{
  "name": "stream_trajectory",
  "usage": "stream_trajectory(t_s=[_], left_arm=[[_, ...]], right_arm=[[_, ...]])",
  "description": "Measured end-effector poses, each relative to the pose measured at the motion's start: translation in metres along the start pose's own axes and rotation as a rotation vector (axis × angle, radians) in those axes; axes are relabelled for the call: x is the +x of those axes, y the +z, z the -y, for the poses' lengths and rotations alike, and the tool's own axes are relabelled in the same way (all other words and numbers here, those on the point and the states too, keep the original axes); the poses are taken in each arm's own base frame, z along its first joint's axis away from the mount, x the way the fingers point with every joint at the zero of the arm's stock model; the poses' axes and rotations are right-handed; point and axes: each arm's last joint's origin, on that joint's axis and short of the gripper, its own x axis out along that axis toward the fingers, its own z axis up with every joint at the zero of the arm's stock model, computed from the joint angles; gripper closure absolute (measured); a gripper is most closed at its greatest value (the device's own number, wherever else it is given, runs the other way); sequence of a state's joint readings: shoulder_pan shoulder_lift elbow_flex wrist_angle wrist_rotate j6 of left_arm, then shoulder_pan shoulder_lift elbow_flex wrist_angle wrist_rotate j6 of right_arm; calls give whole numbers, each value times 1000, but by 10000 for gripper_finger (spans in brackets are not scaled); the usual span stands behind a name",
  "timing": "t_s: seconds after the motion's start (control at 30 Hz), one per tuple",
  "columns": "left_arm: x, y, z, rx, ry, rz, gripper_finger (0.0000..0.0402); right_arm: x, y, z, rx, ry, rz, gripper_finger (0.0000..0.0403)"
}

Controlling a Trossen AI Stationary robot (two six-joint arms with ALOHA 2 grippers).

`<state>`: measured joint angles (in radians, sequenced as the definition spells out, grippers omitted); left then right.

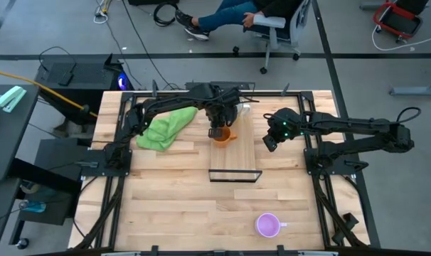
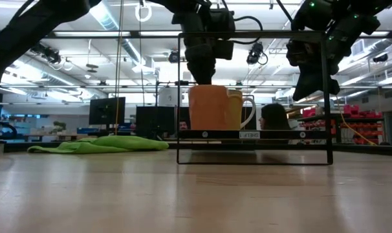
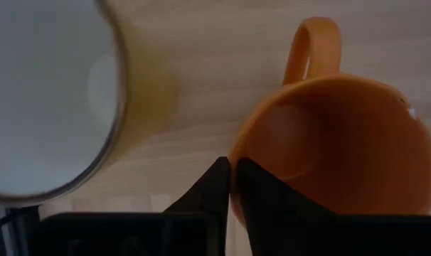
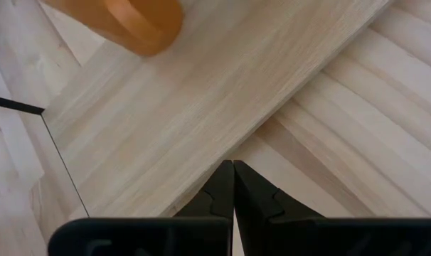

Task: Stack small to large cups/mugs on shelf
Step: Put the orange mug on the shelf

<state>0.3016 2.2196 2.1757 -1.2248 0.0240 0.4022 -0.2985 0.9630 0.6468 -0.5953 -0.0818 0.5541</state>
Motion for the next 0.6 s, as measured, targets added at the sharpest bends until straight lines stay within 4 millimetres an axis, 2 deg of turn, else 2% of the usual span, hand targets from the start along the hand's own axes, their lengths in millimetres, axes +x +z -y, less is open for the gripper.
stream_trajectory(t_s=[0.37,0.6], left_arm=[[-1,-7,-16,-94,15,-5,319],[-1,-7,-17,-97,16,-4,303]], right_arm=[[0,0,0,0,0,-1,392],[0,0,0,0,0,-1,391]])
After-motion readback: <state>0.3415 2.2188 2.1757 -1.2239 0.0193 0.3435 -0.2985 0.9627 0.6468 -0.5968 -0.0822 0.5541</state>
